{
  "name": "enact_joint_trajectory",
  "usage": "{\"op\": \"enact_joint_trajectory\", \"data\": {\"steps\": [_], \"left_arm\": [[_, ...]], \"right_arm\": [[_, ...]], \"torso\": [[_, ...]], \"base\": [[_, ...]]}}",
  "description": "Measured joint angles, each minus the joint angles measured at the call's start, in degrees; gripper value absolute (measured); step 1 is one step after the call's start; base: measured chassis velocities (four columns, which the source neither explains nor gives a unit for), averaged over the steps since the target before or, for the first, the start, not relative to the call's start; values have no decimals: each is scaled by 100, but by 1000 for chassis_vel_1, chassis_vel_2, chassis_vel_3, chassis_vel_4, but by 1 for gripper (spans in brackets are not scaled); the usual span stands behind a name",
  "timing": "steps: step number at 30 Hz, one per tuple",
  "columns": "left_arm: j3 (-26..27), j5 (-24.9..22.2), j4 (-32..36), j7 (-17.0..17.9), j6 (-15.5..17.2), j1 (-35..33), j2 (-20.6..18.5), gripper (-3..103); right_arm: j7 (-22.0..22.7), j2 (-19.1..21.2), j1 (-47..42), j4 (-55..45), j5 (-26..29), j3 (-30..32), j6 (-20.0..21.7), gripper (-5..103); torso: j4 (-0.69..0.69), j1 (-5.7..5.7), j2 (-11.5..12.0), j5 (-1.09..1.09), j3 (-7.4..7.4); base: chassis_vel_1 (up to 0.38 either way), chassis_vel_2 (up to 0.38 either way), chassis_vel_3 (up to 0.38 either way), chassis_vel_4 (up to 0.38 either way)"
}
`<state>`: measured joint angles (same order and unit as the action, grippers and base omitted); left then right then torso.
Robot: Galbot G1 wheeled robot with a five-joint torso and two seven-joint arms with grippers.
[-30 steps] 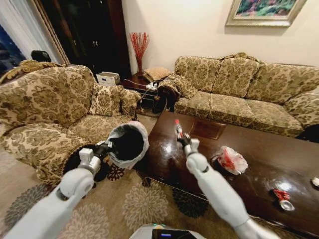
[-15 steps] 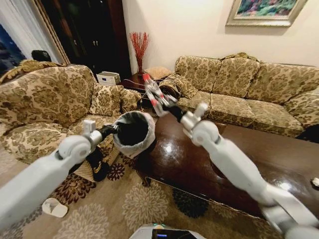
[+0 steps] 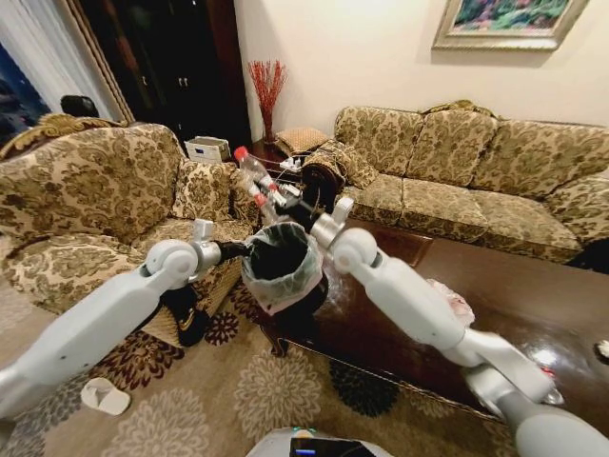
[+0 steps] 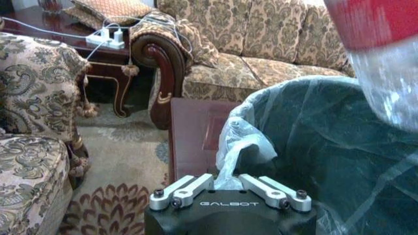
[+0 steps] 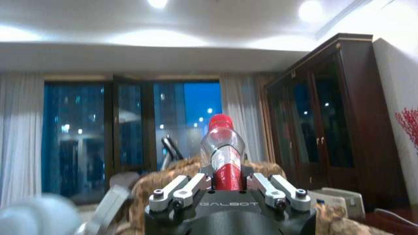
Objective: Move to the front of the table and place the trash on the table into the trash bin.
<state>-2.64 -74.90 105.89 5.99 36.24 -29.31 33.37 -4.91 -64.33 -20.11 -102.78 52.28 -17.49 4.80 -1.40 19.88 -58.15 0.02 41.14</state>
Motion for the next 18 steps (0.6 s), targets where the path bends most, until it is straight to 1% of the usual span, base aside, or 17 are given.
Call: {"op": "enact_joint_trajectory", "data": {"steps": [2,4,5,6,8,11,12,15,17,18], "left_arm": [[-24,30,-37,-40,-7,25,-2,2],[-25,40,-39,-48,-10,25,-2,2],[-26,87,-37,-69,-22,15,-2,2],[-25,98,-29,-69,-24,5,-3,2],[-20,106,-4,-69,-25,-9,-10,2],[12,113,68,-74,-33,-26,-85,2],[12,113,68,-74,-33,-26,-85,2],[82,122,123,-74,-38,-79,-150,2],[99,126,135,-74,-38,-98,-160,2],[117,128,147,-74,-38,-116,-169,2]], "right_arm": [[-117,123,-165,-123,-234,38,87,18],[-142,139,-188,-137,-278,47,98,18],[-242,168,-256,-156,-452,76,106,18],[-270,171,-273,-160,-521,82,107,23],[-293,172,-286,-167,-589,83,106,23],[-302,169,-301,-221,-699,91,89,39],[-302,169,-301,-221,-699,91,89,39],[-299,178,-301,-256,-702,111,83,55],[-297,186,-303,-267,-697,114,84,55],[-296,196,-308,-281,-693,116,88,61]], "torso": [[0,0,0,-1,0],[0,0,-1,-1,0],[0,0,-1,-2,0],[-1,0,-1,-1,0],[-1,0,-1,-2,0],[-1,0,-1,-2,0],[-1,0,-1,-2,0],[-2,-1,-1,-2,-1],[-2,0,-1,-2,-1],[-2,0,-1,-2,-1]], "base": [[0,0,0,0],[0,0,0,0],[0,0,0,0],[0,0,0,0],[0,0,0,0],[0,0,0,0],[0,0,0,0],[0,0,0,0],[0,0,0,0],[0,0,0,0]]}}
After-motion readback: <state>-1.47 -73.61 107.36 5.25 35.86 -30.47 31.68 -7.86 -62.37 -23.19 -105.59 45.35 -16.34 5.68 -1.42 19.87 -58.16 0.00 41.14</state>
